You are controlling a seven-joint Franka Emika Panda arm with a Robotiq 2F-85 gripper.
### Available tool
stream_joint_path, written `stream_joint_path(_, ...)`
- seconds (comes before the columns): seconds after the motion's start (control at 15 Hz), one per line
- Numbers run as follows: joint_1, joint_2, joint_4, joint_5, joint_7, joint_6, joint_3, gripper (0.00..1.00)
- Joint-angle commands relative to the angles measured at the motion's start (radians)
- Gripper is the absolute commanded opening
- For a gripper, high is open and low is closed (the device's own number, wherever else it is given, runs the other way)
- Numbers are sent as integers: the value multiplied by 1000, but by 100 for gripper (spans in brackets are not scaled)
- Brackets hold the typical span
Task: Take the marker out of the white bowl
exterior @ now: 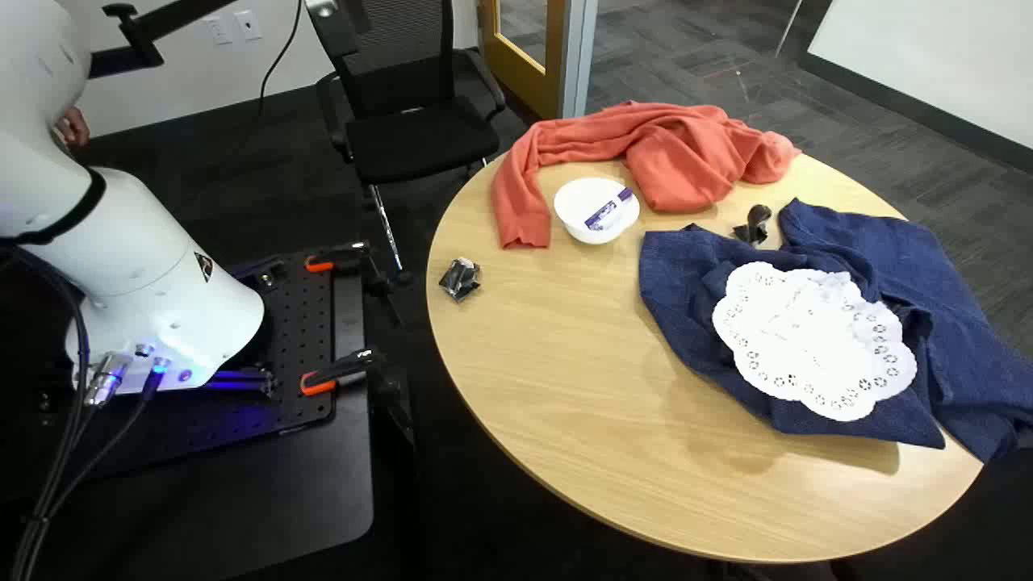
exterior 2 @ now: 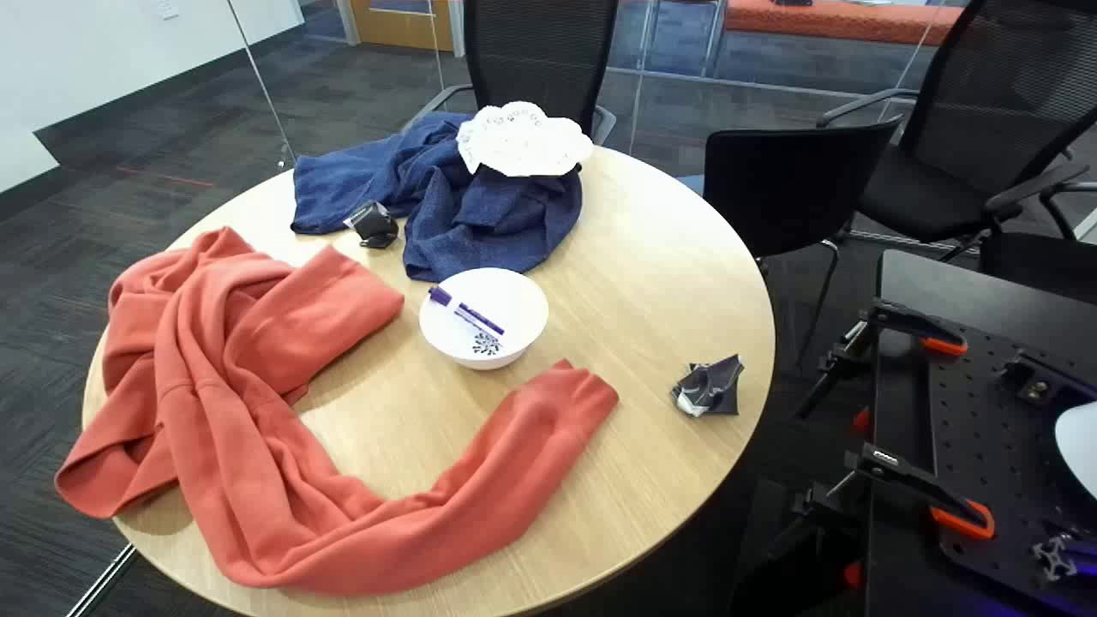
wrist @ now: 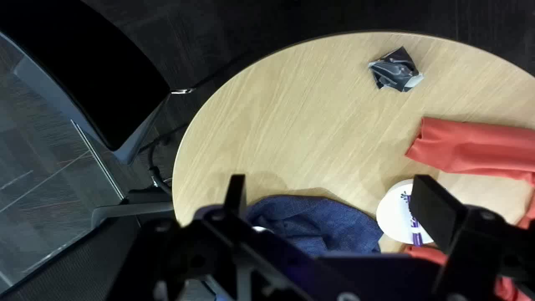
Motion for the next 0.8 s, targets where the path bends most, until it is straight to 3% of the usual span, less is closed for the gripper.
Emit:
stream_joint_path(0.0,9,1,3,-7,6,-4,-7,100)
stream_joint_path(0.33,9,1,3,-7,6,-4,-7,100)
stream_joint_path(0.73,57,92,12,12,-2,85,2,100)
